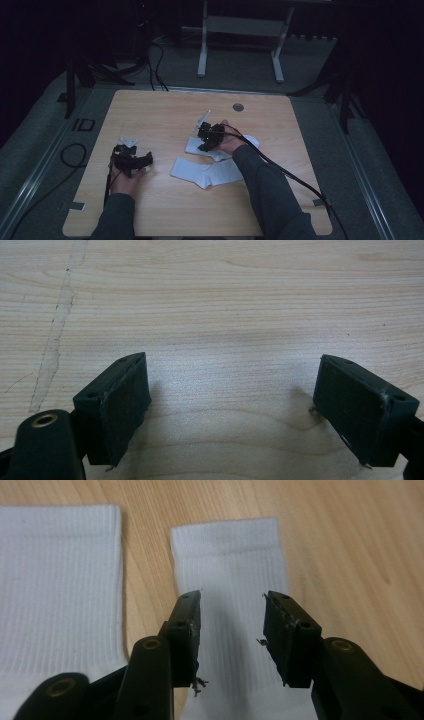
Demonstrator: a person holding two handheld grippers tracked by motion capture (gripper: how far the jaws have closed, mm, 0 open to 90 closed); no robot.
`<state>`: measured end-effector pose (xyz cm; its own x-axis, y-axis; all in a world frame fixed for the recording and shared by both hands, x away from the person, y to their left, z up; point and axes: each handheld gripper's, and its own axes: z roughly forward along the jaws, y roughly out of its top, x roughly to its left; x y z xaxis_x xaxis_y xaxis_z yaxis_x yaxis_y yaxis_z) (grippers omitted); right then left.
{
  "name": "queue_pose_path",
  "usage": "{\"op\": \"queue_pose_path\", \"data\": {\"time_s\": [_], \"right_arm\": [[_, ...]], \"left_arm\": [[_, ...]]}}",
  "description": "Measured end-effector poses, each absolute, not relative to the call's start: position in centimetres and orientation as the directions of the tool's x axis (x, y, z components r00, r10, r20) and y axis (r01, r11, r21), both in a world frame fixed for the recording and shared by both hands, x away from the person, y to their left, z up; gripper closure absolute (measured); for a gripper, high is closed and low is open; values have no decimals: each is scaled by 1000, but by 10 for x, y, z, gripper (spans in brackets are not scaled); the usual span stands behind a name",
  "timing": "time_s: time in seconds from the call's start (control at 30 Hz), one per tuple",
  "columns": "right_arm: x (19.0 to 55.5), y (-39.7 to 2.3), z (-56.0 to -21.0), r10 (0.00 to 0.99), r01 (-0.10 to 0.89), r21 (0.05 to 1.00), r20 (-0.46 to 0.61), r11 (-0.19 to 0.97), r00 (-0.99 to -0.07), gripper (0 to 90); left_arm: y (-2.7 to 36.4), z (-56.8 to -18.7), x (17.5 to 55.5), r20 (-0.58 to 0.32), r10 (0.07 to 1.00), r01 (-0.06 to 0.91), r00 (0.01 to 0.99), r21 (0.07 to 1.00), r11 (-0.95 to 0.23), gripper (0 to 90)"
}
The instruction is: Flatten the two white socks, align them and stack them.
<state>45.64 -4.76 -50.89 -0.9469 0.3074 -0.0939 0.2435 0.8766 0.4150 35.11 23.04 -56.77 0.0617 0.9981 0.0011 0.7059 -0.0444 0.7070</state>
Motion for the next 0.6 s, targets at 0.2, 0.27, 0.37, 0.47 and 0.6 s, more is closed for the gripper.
{"op": "queue_pose_path", "data": {"time_s": [0.2, 0.27, 0.37, 0.47, 0.6], "right_arm": [[465, -44, -526, 341, 288, 363, -89, 886, -936, 549], [467, -44, -529, 355, 306, 357, -79, 883, -932, 534], [467, -44, -527, 355, 306, 360, -76, 881, -932, 528], [467, -44, -526, 340, 296, 367, -60, 882, -938, 517], [467, -44, -529, 321, 278, 361, -64, 890, -945, 504]], "left_arm": [[230, -568, 351, 1, 998, 706, 62, 707, -45, 150], [230, -568, 351, 1, 998, 706, 62, 707, -45, 150], [230, -568, 351, 1, 998, 706, 62, 707, -45, 150], [230, -568, 351, 1, 998, 706, 62, 707, -45, 150], [230, -568, 351, 1, 998, 706, 62, 707, -45, 150]]}}
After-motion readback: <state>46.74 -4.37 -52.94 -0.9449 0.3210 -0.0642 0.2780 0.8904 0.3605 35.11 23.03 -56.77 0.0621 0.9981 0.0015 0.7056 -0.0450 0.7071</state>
